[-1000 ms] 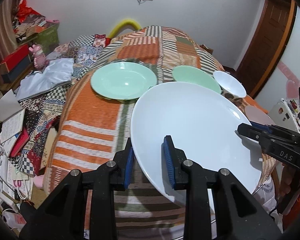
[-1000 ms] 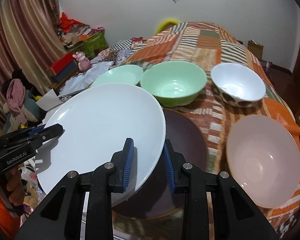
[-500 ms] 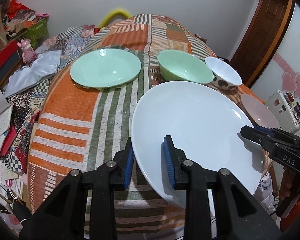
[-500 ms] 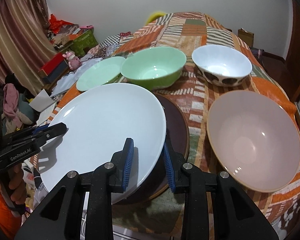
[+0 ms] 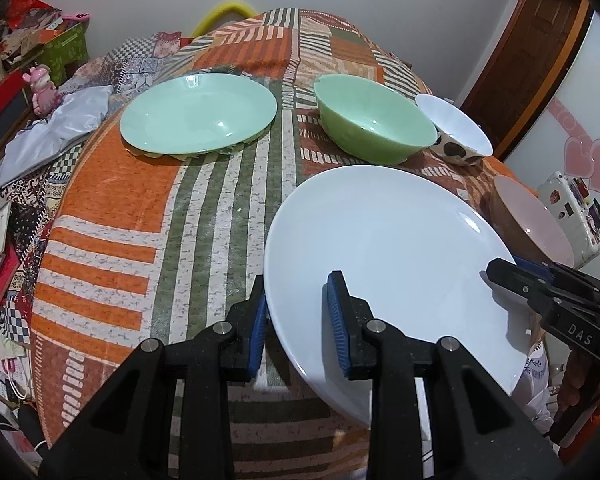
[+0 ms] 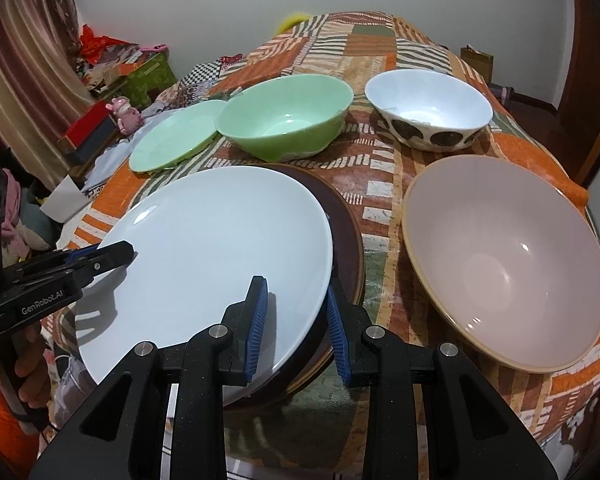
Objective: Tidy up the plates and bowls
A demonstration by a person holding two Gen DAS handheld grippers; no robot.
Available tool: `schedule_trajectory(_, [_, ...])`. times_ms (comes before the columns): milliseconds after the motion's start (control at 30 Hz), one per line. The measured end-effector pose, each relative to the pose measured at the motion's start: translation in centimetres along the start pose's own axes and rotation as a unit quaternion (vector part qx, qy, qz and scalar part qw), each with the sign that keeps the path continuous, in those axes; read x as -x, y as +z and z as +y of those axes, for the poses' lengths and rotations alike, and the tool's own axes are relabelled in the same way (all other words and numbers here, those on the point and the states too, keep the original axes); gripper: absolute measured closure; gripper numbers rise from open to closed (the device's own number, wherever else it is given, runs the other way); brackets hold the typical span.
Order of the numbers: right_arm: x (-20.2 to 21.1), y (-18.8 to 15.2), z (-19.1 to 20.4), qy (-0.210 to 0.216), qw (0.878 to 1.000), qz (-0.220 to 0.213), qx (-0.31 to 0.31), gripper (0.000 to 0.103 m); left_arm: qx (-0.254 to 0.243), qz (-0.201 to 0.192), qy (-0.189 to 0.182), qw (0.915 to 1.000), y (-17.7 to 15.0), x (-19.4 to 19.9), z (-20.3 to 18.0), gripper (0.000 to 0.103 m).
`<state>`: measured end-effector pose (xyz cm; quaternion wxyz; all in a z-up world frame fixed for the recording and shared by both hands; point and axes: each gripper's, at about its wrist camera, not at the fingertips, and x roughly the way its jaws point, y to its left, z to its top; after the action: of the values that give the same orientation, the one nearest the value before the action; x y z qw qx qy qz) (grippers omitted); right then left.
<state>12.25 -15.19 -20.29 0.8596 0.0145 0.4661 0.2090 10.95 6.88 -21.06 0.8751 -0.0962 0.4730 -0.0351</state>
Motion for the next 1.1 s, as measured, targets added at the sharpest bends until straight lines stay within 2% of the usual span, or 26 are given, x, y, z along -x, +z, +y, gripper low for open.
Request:
schedule_trajectory(433, [0.2, 0.3, -0.7, -0.012, 1.0, -0.012, -0.013, 0.076, -0.019, 0.004, 0.009, 0.9998, 0.2, -1.3, -0.8, 0.075])
schedule_trajectory(567, [0.4, 0.2, -0.3, -0.047, 0.999, -0.015, 0.01, 0.074, -0.026, 0.003, 0.008, 0.9996, 0.1, -1.3, -1.2, 0.075])
schedule_trajectory(833, [1.9, 0.7, -0.3, -0.031, 0.999, -0.034, 0.014, 0.074, -0.03, -0.001, 0.013, 0.9995, 0.1, -1.0, -1.4, 0.075])
schedule_trajectory(1100, [2.7, 2.2, 0.6, -0.004, 0.999, -0.046, 0.018, 0.074, -0.023, -0.042, 0.029, 0.9985, 1.4, 2.4, -0.5, 0.075])
